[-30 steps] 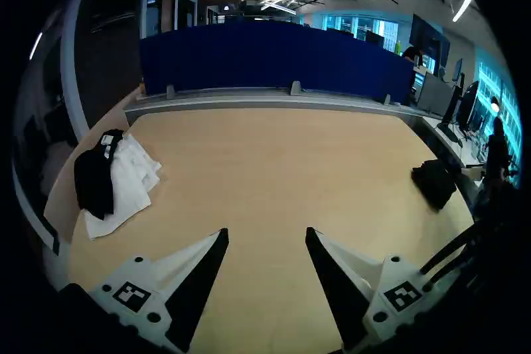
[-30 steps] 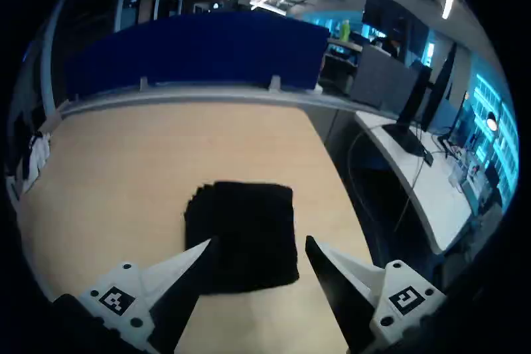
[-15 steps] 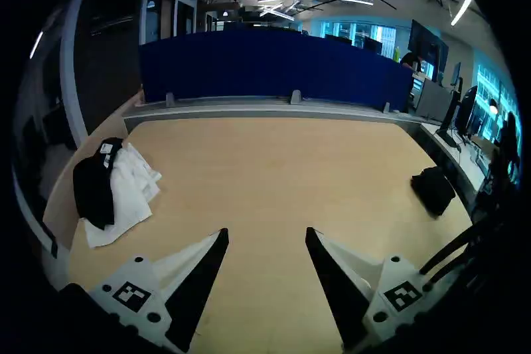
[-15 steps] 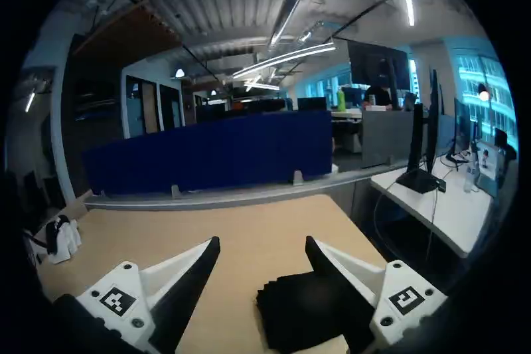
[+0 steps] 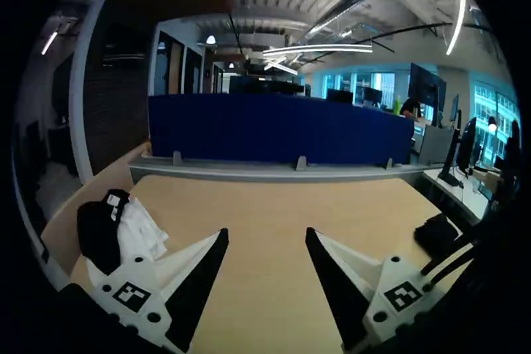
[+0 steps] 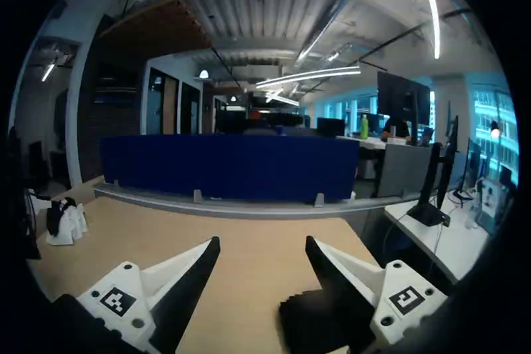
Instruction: Fold towel
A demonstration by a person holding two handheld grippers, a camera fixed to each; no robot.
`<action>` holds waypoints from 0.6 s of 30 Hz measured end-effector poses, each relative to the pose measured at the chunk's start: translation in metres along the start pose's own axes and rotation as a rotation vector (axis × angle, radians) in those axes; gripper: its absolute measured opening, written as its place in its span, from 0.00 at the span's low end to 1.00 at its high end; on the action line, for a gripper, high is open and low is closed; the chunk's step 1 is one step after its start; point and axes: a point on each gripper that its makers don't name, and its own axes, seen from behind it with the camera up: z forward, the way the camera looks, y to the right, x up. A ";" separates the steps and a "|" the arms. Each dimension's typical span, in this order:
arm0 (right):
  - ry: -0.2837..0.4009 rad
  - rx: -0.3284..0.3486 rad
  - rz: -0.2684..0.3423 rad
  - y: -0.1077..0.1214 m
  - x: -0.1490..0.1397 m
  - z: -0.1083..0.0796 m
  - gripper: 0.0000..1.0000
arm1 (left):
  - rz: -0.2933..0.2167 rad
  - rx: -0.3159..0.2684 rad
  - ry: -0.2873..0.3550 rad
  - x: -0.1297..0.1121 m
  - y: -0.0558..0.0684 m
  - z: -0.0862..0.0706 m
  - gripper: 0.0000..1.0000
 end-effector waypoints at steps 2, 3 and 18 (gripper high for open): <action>0.021 -0.002 0.003 -0.008 0.006 0.001 1.00 | -0.002 0.009 0.050 0.016 -0.004 0.002 0.85; 0.030 -0.003 0.004 -0.012 0.009 0.001 1.00 | -0.002 0.014 0.073 0.023 -0.006 0.003 0.85; 0.067 -0.006 0.034 -0.048 0.018 0.012 1.00 | 0.036 0.058 0.185 0.044 -0.018 0.013 0.86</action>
